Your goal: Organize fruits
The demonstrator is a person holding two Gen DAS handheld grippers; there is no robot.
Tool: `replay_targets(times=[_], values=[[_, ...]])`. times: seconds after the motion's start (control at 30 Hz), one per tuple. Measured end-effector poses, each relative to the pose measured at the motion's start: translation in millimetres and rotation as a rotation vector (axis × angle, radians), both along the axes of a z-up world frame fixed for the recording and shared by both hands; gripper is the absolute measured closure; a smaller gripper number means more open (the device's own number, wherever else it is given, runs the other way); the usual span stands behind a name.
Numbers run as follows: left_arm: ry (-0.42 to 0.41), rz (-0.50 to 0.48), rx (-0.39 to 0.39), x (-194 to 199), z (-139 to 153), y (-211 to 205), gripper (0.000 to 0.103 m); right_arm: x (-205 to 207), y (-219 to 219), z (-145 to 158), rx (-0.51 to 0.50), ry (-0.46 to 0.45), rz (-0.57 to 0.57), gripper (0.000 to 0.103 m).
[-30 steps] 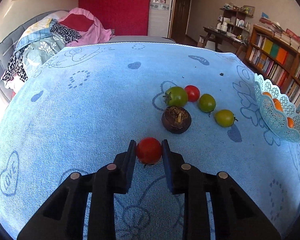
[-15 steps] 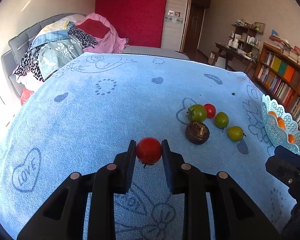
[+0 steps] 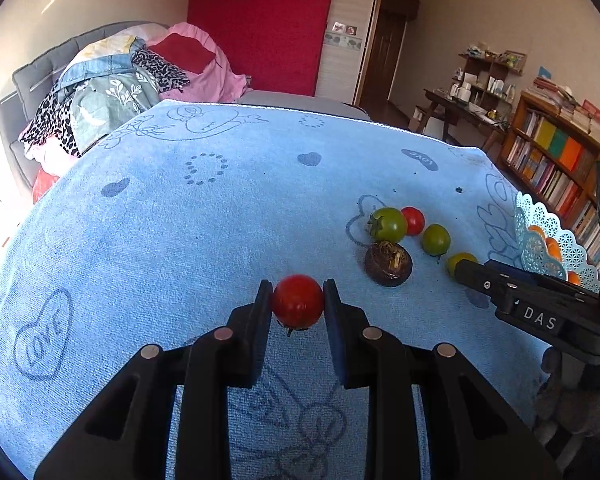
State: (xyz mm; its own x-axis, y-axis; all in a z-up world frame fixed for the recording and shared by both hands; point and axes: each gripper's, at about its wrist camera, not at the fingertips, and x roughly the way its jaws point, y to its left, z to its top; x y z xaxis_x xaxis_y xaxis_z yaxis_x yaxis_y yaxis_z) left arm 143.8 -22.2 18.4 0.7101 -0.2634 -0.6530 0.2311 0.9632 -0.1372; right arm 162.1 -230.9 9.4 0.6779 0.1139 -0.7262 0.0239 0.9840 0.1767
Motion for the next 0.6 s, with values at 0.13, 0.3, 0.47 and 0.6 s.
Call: replay_targets(times=[0.13, 0.3, 0.47, 0.6], values=[[0.003, -0.009, -0.005, -0.2, -0.4, -0.5, 0.077, 11.7, 0.8, -6.1, -0.023, 0.022, -0.008, 0.061], [0.009, -0.008, -0.010, 0.1, -1.8, 0.5, 0.077, 14.6, -2.6, -14.1, -0.032, 0.036, -0.025, 0.068], [0.010, -0.009, -0.010, 0.1, -2.3, 0.4, 0.077, 10.2, -2.5, -11.0, -0.030, 0.026, -0.025, 0.070], [0.009, -0.007, -0.010, -0.2, -2.7, 0.6, 0.077, 1.6, -2.8, -2.8, -0.004, 0.000, -0.019, 0.072]])
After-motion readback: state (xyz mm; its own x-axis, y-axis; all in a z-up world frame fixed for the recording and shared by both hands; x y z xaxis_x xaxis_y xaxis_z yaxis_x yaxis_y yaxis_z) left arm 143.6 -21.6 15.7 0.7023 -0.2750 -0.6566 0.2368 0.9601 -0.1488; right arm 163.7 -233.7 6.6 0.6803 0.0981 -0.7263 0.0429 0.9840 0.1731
